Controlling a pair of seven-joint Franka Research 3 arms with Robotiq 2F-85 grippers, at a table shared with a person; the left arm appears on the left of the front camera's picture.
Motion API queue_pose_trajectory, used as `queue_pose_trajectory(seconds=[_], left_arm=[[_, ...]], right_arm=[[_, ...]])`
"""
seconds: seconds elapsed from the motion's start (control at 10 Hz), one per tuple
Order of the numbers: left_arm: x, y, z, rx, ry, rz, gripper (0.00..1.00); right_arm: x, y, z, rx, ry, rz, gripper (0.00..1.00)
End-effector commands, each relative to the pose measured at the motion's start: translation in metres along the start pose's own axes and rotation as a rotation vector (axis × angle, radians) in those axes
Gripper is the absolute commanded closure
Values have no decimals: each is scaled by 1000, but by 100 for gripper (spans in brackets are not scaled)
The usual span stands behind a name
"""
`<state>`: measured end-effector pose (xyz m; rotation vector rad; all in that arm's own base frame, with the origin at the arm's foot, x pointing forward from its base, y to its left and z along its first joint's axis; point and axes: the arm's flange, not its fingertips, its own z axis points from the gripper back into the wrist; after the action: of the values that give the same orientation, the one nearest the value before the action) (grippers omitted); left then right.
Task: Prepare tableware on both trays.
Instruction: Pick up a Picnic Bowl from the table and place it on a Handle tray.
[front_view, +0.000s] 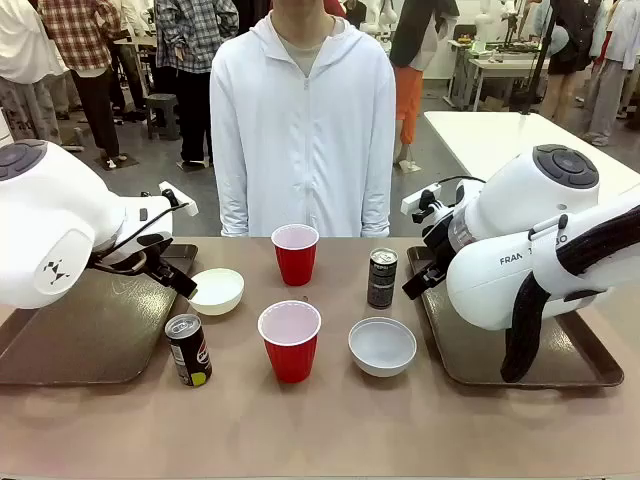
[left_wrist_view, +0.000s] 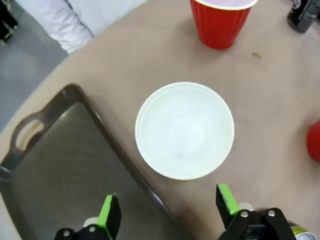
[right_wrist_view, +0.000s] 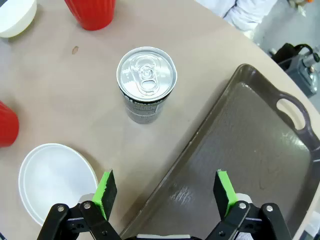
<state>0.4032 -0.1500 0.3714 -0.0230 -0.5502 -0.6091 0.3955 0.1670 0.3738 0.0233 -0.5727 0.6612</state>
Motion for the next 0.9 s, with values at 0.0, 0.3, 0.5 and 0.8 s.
queue_pose_trajectory(seconds=[0.0, 0.3, 0.5, 0.8], left_arm=[[0, 0, 0, 0, 0, 0, 0], [0, 0, 0, 0, 0, 0, 0], [0, 0, 0, 0, 0, 0, 0], [0, 0, 0, 0, 0, 0, 0]], right_arm=[[0, 0, 0, 0, 0, 0, 0], [0, 0, 0, 0, 0, 0, 0], [0, 0, 0, 0, 0, 0, 0], [0, 0, 0, 0, 0, 0, 0]])
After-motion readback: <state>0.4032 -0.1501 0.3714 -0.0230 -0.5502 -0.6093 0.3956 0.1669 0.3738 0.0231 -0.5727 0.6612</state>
